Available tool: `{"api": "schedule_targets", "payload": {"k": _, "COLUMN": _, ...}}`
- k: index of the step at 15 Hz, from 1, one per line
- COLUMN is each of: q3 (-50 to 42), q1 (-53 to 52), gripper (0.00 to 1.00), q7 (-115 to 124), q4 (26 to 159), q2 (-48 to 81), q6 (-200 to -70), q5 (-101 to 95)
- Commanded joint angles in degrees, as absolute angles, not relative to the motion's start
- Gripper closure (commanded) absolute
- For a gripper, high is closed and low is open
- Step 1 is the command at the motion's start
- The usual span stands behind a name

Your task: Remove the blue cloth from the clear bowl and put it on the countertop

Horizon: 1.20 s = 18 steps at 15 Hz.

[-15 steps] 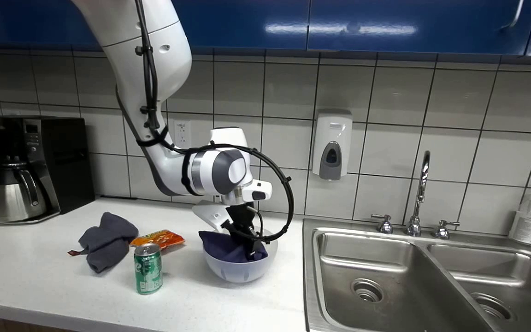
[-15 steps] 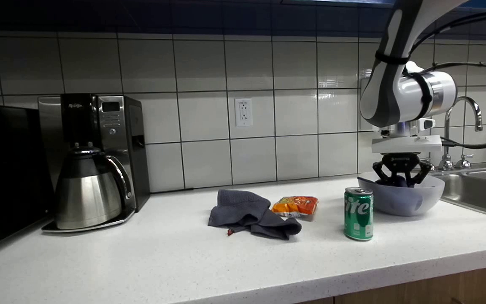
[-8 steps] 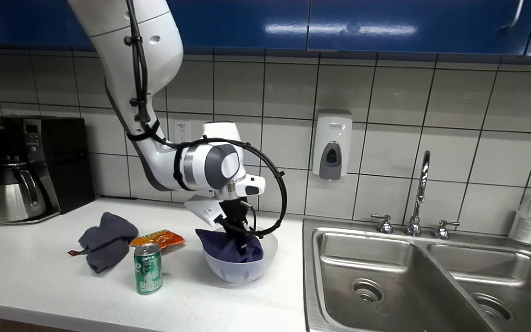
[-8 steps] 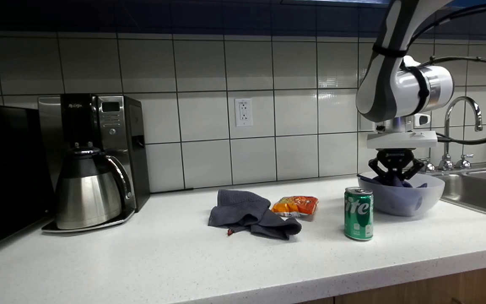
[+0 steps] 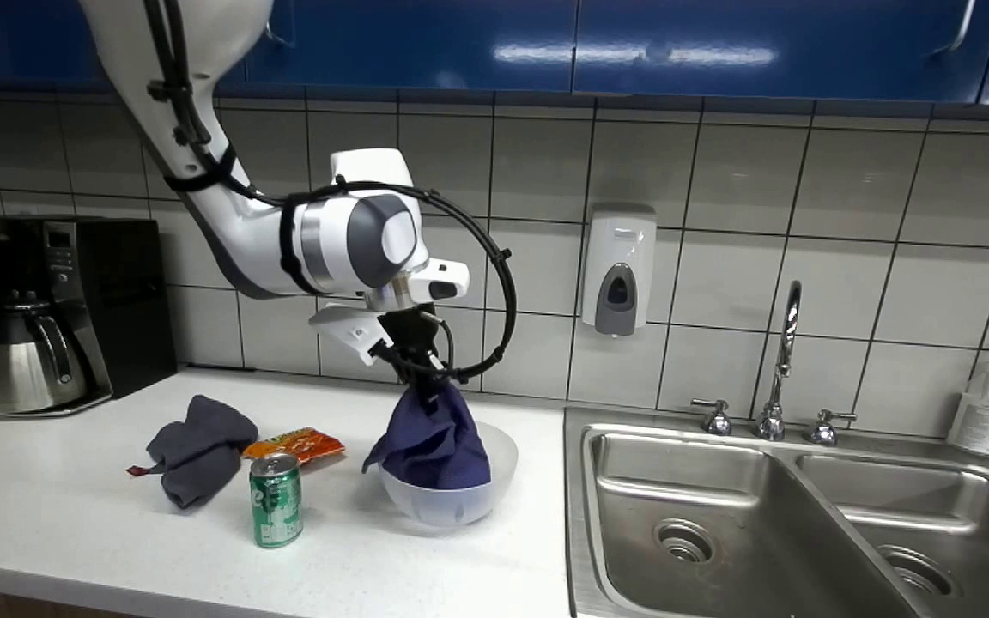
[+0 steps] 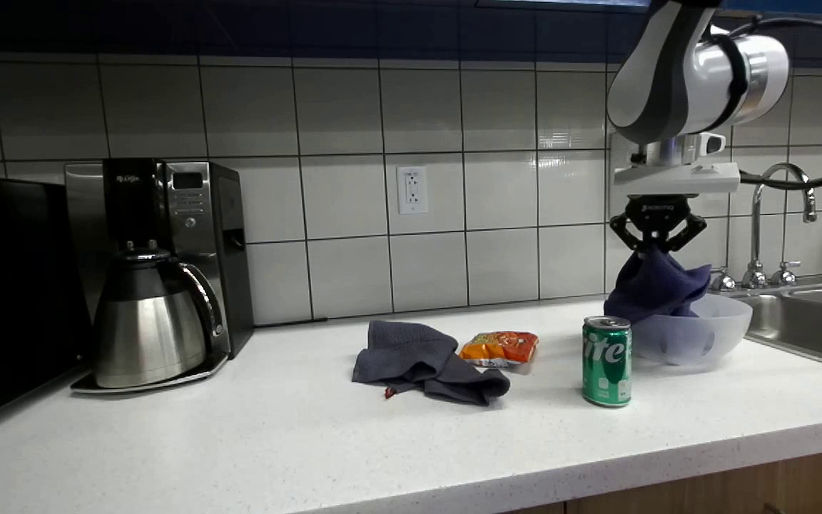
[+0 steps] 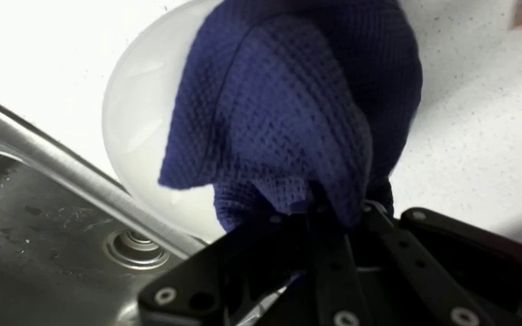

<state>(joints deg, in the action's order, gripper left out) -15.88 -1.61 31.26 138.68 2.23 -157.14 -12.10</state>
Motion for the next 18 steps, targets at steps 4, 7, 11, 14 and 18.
{"api": "schedule_targets", "payload": {"k": 4, "q3": -9.05, "q1": 4.55, "gripper": 0.99, "q7": 32.64, "q4": 144.03, "q2": -13.57, "q6": -150.25, "q5": -16.03}}
{"api": "schedule_targets", "payload": {"k": 7, "q3": -5.69, "q1": 5.6, "gripper": 0.99, "q7": 31.23, "q4": 146.01, "q2": -17.95, "q6": -147.71, "q5": -13.5}}
{"api": "schedule_targets", "payload": {"k": 11, "q3": -2.36, "q1": 5.42, "gripper": 0.99, "q7": 29.97, "q4": 148.17, "q2": -23.33, "q6": -145.94, "q5": -10.03}}
{"api": "schedule_targets", "payload": {"k": 14, "q3": -0.42, "q1": 5.44, "gripper": 0.99, "q7": 29.42, "q4": 148.47, "q2": -26.62, "q6": -145.1, "q5": -8.02}}
{"api": "schedule_targets", "payload": {"k": 18, "q3": 1.26, "q1": 5.04, "gripper": 0.99, "q7": 27.91, "q4": 148.26, "q2": -29.66, "q6": -144.6, "q5": -5.67}}
